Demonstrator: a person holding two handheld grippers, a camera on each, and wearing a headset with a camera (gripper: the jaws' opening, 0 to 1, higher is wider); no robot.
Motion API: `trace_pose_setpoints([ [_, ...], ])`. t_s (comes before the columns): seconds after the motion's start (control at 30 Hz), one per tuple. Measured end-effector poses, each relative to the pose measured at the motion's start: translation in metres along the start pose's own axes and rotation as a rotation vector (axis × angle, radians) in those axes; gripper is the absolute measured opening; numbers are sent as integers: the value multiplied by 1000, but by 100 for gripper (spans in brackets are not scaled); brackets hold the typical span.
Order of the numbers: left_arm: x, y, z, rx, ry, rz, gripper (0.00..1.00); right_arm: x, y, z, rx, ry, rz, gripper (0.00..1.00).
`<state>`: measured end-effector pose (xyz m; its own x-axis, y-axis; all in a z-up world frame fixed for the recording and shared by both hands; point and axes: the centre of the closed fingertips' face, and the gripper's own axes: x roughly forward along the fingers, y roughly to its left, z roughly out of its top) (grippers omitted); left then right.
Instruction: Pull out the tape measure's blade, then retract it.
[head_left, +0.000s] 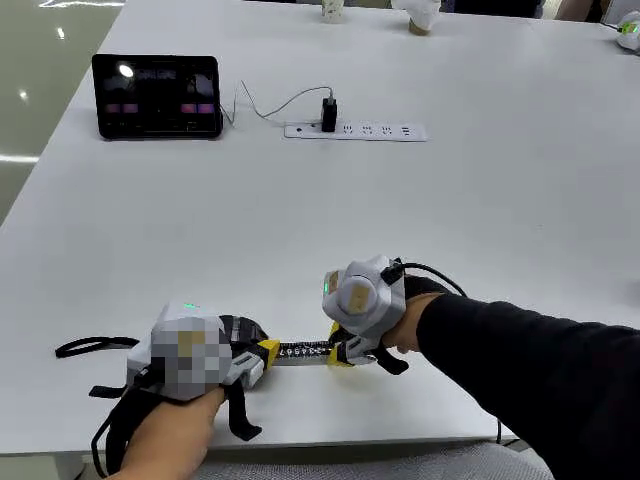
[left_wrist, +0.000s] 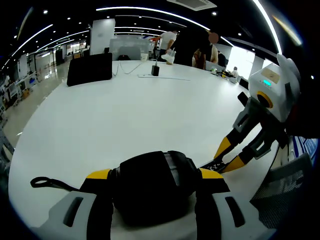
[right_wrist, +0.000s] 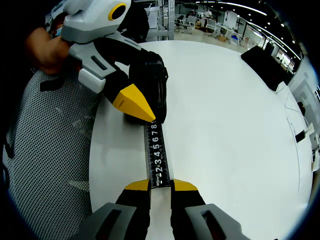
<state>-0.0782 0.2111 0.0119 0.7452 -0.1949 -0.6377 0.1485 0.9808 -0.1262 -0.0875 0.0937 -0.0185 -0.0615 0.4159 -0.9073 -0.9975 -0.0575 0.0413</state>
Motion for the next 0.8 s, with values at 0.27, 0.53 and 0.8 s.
trace_pose_setpoints([
  [0.27, 0, 0, 0, 0, 0, -1, 61, 2, 1, 4, -2, -9, 1, 11],
  [0.53, 1, 0, 0, 0, 0, 0, 61, 4, 1, 8, -6, -18, 6, 11],
  [0.8, 1, 0, 0, 0, 0, 0, 61, 5, 1, 11, -7, -26, 8, 11],
])
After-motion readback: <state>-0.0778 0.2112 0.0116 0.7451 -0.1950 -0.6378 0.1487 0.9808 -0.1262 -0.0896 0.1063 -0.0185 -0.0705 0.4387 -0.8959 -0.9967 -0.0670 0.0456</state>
